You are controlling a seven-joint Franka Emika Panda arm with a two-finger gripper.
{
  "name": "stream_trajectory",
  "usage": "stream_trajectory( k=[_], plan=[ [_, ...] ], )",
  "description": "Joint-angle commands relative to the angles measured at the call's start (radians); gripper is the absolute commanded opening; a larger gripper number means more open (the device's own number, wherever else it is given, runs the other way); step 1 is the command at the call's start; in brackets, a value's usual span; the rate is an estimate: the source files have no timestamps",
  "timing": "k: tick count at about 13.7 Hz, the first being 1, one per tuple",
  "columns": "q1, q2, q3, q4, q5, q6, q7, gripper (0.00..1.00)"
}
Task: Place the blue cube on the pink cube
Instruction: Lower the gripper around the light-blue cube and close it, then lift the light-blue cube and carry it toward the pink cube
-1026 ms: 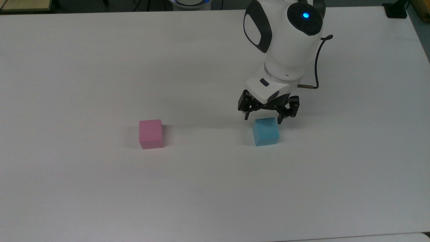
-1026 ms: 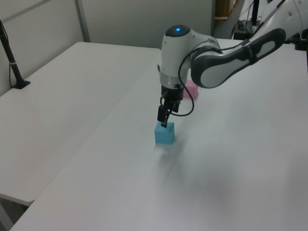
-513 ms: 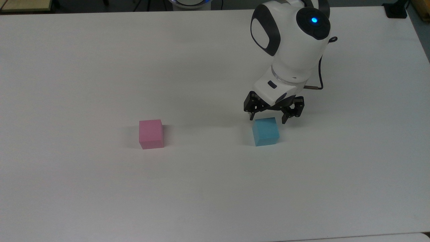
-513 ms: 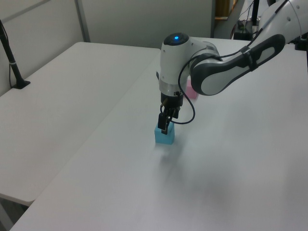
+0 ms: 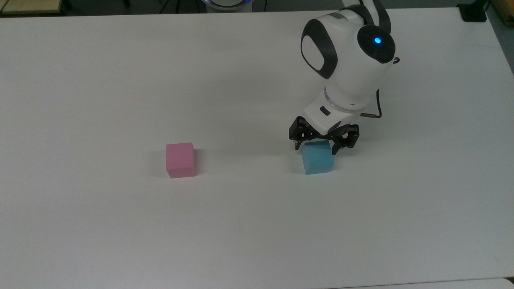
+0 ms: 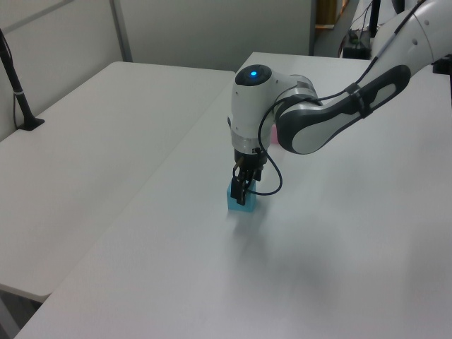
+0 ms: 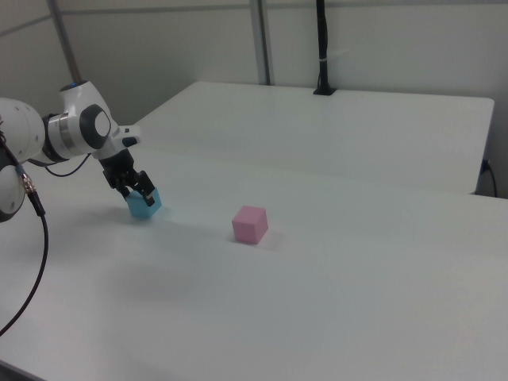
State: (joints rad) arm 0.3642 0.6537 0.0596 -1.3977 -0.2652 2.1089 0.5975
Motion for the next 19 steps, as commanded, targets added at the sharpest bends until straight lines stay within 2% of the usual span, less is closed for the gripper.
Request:
stream_trajectory(
  k=[1,2,3,4,13,16,19],
  plan=[
    [0.015,0.020,-0.007,0.031,-0.028,0.011,0.027,0.82],
    [0.016,0.020,-0.007,0.031,-0.028,0.011,0.027,0.69],
    [0.018,0.020,-0.007,0.031,-0.028,0.011,0.028,0.60],
    [0.019,0.018,-0.007,0.031,-0.029,0.010,0.027,0.56],
    [0.006,-0.052,-0.009,0.023,-0.029,-0.004,0.022,0.55],
    [-0.019,-0.100,-0.014,0.022,-0.025,-0.076,0.013,0.55],
    [-0.059,-0.186,-0.010,0.002,-0.009,-0.139,-0.096,0.55]
  ],
)
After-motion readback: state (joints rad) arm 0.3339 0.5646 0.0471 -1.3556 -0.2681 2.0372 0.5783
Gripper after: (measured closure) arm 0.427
